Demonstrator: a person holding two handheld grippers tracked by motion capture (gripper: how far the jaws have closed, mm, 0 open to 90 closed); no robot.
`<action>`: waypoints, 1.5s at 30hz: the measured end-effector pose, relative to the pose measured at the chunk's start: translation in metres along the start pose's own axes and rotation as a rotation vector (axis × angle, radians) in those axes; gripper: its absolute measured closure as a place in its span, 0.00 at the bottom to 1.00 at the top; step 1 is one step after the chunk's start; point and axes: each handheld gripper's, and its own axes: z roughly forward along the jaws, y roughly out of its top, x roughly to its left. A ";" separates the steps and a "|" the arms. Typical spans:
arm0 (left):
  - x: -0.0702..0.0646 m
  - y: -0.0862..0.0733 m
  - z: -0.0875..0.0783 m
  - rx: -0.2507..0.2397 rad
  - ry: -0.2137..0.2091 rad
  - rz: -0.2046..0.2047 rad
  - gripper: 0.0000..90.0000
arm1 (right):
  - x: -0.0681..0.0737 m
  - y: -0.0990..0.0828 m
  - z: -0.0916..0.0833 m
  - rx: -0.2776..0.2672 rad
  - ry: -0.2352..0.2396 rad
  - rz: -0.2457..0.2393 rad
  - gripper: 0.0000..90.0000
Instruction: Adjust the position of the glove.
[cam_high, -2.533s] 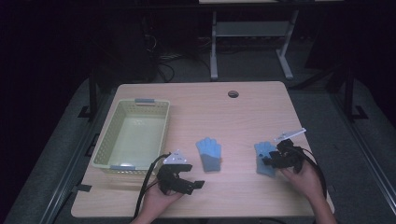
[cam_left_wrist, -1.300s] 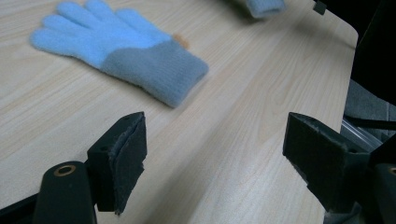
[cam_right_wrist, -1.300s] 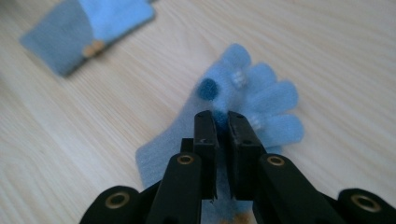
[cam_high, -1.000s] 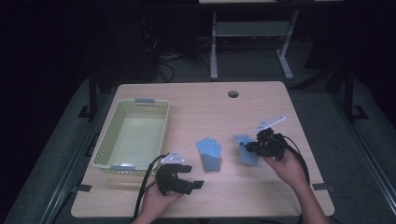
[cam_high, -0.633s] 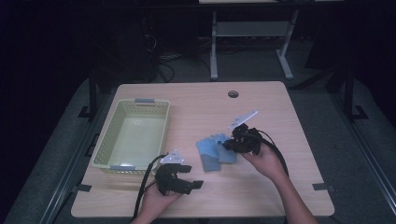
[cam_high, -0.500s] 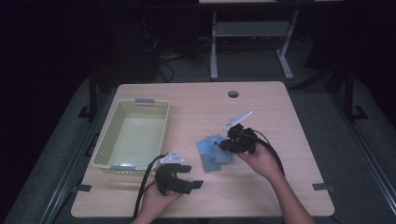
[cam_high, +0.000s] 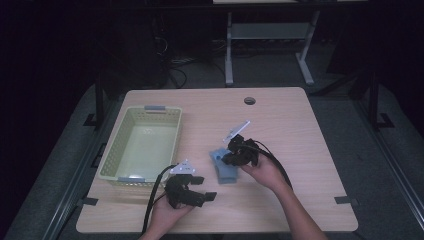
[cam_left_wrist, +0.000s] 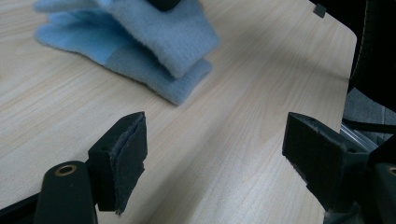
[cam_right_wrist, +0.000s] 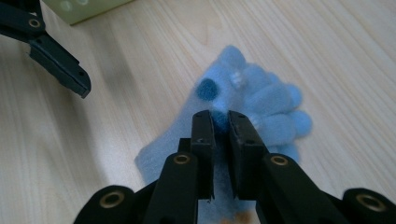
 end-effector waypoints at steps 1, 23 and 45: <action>0.000 0.000 0.000 0.001 -0.001 0.003 0.24 | 0.001 0.001 0.002 0.008 0.003 0.006 0.90; 0.004 -0.001 0.002 -0.007 0.002 -0.056 0.30 | -0.001 -0.007 0.022 0.002 0.022 0.105 0.86; 0.016 0.010 0.019 -0.023 0.034 -0.202 0.35 | -0.015 -0.047 -0.002 -0.109 0.061 0.416 0.45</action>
